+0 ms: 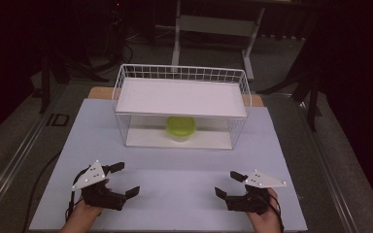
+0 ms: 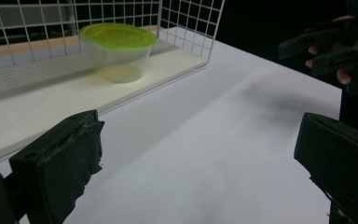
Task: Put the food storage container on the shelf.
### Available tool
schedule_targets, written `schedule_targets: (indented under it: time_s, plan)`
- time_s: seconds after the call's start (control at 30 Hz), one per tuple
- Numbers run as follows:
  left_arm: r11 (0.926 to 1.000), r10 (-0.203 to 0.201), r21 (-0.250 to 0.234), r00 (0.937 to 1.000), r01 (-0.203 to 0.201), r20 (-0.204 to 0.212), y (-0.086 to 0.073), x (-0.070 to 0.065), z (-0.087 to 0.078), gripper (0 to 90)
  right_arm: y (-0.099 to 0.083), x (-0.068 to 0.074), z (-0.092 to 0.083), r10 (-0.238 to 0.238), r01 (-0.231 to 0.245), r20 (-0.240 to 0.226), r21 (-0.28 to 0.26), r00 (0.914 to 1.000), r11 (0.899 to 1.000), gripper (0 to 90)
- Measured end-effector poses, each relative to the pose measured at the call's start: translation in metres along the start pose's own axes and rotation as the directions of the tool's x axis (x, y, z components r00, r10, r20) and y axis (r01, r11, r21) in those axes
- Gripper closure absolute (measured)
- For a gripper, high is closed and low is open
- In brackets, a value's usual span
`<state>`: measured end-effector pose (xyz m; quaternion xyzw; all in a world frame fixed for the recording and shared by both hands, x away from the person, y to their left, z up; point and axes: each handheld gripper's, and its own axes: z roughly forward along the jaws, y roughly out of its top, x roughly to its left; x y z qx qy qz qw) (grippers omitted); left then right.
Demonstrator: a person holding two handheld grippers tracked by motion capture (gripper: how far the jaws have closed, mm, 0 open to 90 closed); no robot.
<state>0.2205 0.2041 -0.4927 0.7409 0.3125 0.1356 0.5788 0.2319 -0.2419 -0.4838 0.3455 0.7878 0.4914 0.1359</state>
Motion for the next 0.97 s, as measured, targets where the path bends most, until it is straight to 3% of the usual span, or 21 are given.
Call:
schedule_targets:
  time_s: [0.23, 0.47, 0.67, 0.97]
  plan:
    - [0.9999, -0.012, 0.003, 0.9999, 0.012, -0.003, -0.004, 0.0, -0.001, 1.7, -0.003, -0.004, 0.0, -0.006, 0.006, 0.005, -0.019, 1.0, 1.0, 16.9]
    - [0.9991, -0.038, 0.02, 0.9993, 0.038, -0.009, -0.007, 0.0, -0.001, 1.7, -0.007, -0.008, 0.004, -0.011, 0.011, 0.013, -0.005, 0.9999, 1.0, 17.0]
    - [0.9991, -0.016, 0.038, 0.9995, 0.017, -0.026, -0.009, -0.002, 0.002, 1.7, -0.007, -0.01, 0.003, -0.006, 0.006, 0.018, -0.011, 0.9998, 1.0, 16.9]
    - [0.9994, -0.022, 0.026, 0.9993, 0.023, -0.029, -0.009, -0.001, 0.0, 1.7, -0.008, -0.011, 0.005, -0.003, 0.004, 0.019, -0.003, 0.9998, 1.0, 17.0]
